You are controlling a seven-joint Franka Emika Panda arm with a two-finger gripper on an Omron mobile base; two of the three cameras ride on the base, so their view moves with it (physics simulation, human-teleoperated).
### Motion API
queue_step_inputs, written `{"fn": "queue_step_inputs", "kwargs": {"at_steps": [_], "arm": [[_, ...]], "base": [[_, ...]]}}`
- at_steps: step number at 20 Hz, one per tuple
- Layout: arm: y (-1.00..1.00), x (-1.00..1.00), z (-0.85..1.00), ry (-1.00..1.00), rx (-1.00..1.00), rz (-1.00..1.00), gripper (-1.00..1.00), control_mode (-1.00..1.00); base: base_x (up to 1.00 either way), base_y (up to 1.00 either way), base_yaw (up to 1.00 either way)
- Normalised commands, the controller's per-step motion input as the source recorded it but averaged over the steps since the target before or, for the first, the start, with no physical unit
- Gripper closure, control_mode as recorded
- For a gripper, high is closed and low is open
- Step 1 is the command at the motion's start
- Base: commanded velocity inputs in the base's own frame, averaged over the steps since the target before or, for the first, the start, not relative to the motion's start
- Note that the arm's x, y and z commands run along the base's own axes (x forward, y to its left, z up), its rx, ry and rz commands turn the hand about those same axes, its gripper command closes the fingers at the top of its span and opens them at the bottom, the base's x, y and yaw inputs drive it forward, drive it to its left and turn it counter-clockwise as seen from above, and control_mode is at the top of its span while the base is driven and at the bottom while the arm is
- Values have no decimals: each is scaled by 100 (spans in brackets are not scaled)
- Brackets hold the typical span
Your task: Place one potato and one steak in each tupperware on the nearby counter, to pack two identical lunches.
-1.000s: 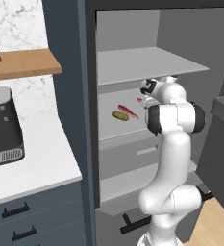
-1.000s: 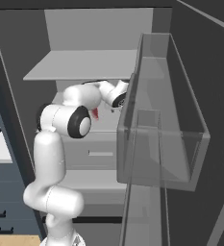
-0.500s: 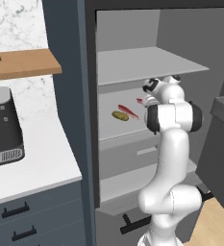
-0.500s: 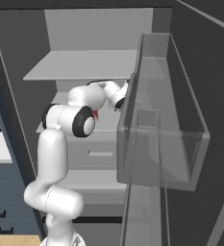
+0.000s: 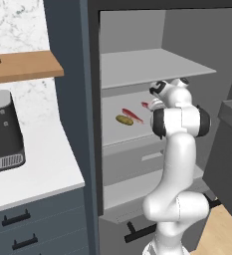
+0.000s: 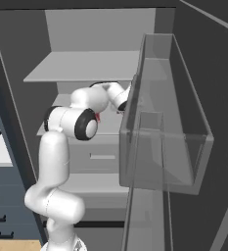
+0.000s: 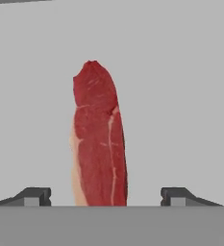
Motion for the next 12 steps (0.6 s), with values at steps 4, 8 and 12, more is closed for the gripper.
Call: {"fn": "queue_step_inputs", "kwargs": {"at_steps": [4, 8, 12], "arm": [[13, 0, -98, -1, 0, 8, -100, -100], [7, -11, -76, -10, 0, 8, -100, -100], [6, -4, -30, -4, 0, 8, -100, -100]], "base": [[0, 0, 0], [0, 0, 0], [0, 0, 0]]}}
